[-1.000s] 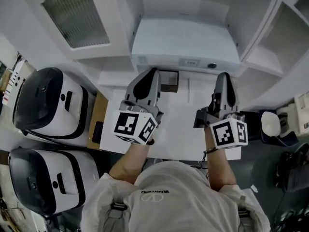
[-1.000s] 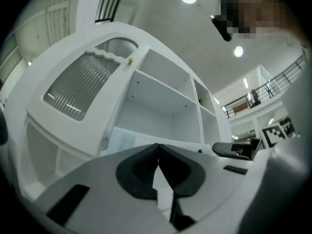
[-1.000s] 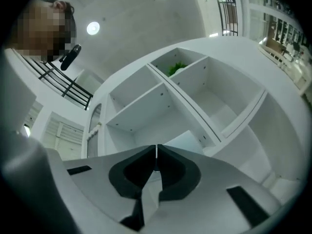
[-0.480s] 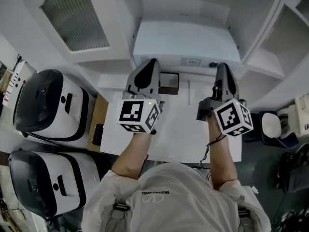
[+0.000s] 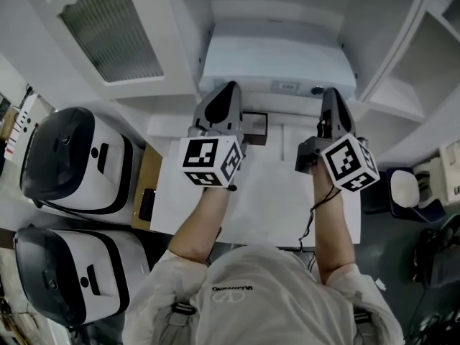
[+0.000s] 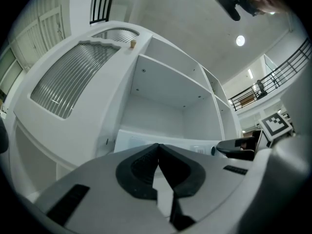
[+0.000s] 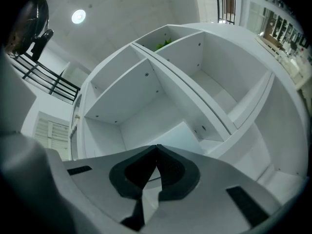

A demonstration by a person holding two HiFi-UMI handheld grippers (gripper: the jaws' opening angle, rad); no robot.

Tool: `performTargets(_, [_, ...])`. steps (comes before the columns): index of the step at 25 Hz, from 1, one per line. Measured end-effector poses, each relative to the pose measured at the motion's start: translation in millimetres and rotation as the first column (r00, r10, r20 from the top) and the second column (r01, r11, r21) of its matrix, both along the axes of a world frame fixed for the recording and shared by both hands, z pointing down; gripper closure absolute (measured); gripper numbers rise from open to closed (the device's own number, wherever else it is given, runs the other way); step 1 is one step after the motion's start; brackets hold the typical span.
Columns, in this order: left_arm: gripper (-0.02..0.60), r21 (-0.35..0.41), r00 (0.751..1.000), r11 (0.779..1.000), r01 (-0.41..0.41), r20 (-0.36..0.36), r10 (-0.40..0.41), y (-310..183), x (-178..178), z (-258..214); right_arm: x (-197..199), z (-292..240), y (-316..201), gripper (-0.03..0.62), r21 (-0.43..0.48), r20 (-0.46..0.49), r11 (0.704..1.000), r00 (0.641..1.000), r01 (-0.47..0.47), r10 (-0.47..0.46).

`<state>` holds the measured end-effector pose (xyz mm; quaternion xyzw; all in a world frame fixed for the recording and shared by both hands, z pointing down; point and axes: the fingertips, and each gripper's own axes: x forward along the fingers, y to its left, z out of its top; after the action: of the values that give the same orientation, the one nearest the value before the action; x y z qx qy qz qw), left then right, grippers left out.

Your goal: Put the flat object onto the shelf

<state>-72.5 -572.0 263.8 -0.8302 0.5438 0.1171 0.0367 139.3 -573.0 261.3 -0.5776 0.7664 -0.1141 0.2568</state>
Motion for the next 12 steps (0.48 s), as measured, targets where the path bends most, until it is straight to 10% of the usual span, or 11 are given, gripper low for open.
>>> performTargets(12, [0.577, -0.007, 0.999, 1.0, -0.016, -0.052, 0.015, -19.8, -4.6, -0.7, -3.1, -0.1, -9.8, 0.583, 0.006, 0.016, 1.0, 1.0, 0.024, -0.025])
